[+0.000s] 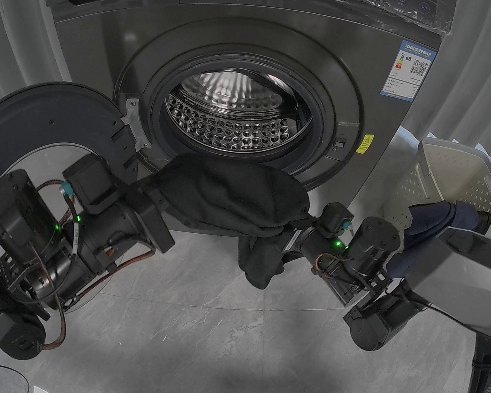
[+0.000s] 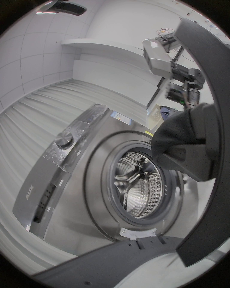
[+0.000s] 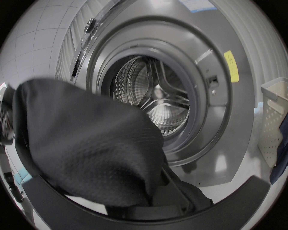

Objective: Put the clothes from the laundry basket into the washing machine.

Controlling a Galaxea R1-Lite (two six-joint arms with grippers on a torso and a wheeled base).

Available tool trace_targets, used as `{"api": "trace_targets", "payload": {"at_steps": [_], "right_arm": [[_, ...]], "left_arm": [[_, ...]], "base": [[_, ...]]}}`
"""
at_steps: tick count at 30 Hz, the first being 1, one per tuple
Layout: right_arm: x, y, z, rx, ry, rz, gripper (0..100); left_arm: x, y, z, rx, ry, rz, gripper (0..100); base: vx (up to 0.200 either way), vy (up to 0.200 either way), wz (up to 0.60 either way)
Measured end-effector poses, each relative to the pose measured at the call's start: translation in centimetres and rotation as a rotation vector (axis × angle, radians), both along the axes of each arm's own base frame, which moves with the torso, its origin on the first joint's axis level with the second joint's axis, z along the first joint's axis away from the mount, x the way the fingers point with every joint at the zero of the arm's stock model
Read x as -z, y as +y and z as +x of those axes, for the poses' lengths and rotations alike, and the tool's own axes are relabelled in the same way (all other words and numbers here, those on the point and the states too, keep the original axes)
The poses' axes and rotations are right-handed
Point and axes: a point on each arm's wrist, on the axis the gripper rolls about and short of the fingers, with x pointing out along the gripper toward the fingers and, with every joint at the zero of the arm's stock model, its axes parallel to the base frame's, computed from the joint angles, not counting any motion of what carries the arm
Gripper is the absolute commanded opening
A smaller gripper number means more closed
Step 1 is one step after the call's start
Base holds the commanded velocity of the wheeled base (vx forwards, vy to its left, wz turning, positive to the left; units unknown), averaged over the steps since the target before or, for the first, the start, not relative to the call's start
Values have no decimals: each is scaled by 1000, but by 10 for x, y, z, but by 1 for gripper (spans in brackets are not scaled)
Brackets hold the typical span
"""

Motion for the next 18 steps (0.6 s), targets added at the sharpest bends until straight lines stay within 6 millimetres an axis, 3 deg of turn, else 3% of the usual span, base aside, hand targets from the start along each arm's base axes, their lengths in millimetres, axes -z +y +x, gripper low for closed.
{"api": "trace_targets", "payload": {"at_steps": [7,18], "right_arm": [[-31,-14,-11,11,-37,49,0],[-49,-15,-34,-19,-50,63,0]], "left_arm": [[35,11,-5,-20,133,74,0],[86,10,10,-56,303,196,0]], "base": [[0,0,0],[0,0,0]]}}
